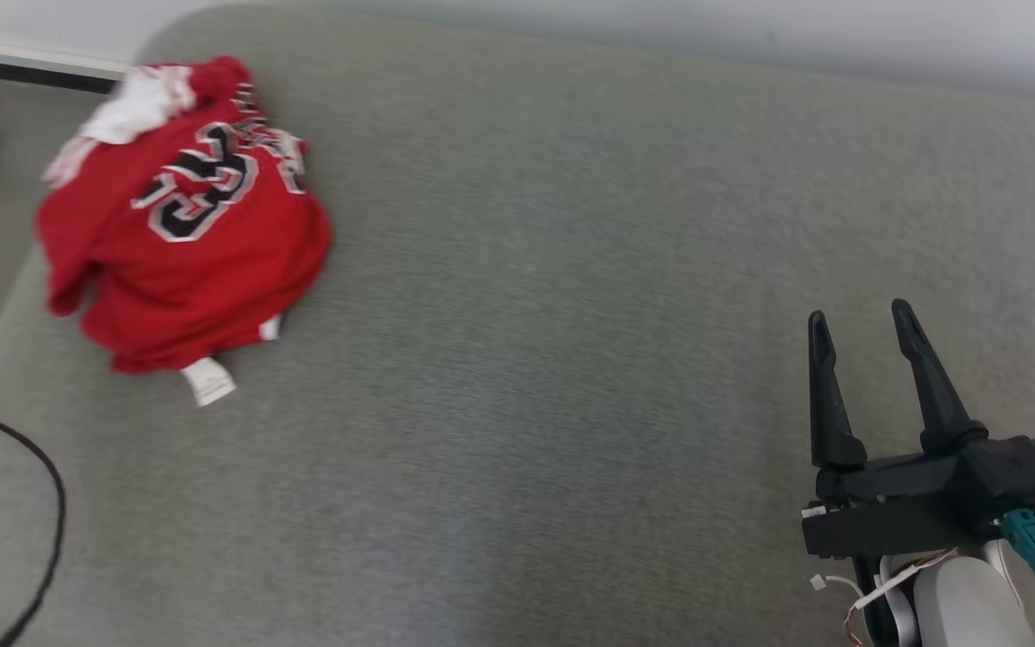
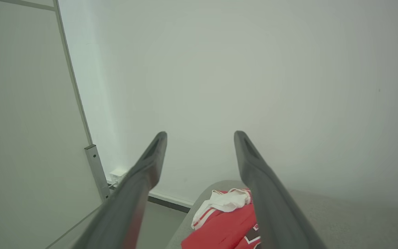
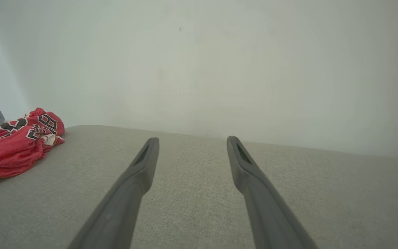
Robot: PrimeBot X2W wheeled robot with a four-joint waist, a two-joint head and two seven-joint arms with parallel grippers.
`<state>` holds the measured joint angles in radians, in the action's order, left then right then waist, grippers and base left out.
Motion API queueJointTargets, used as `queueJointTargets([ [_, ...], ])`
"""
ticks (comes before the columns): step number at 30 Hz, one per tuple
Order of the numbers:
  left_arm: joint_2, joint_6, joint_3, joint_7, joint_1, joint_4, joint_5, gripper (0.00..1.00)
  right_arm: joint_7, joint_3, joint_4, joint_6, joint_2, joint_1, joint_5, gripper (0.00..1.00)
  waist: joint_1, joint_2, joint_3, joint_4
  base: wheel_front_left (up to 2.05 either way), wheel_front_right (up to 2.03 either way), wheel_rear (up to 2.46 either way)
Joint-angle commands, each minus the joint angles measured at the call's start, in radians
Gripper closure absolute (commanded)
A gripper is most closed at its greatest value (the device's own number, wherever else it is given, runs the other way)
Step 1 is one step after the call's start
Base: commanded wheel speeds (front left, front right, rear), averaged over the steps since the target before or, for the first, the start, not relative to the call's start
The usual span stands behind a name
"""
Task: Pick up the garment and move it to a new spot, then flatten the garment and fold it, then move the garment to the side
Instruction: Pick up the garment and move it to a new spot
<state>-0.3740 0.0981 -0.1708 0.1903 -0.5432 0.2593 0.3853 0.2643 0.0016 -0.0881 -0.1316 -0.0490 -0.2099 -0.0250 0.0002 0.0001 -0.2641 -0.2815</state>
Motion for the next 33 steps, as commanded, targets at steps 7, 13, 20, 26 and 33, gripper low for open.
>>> queueJointTargets([
  [7,-0.082,0.018,0.024,-0.048,-0.134,0.126,0.021,0.00,0.001,0.000,0.025,0.002,-0.002,-0.036,-0.009,0.00,-0.0002,-0.0001,-0.175,0.236,0.00,0.00,0.00],
  [13,-0.140,0.026,0.058,-0.096,-0.181,0.262,0.030,0.00,0.000,-0.006,0.036,0.002,-0.002,-0.028,-0.005,0.00,-0.0002,-0.0001,-0.184,0.278,0.00,0.00,0.00],
  [20,-0.174,0.032,0.100,-0.139,-0.192,0.421,0.043,0.00,0.000,-0.011,0.046,0.002,-0.002,-0.024,-0.004,0.00,-0.0002,-0.0001,-0.198,0.305,0.00,0.00,0.00],
  [26,-0.180,0.032,0.133,-0.150,-0.206,0.554,0.074,0.00,0.000,-0.009,0.049,0.002,-0.002,-0.028,-0.002,0.00,-0.0002,-0.0001,-0.202,0.316,0.00,0.00,0.00],
  [33,-0.178,0.031,0.174,-0.099,-0.233,0.616,0.077,1.00,0.000,-0.003,0.043,0.002,-0.002,-0.015,-0.001,0.00,-0.0002,-0.0001,-0.176,0.299,0.00,0.00,0.00],
])
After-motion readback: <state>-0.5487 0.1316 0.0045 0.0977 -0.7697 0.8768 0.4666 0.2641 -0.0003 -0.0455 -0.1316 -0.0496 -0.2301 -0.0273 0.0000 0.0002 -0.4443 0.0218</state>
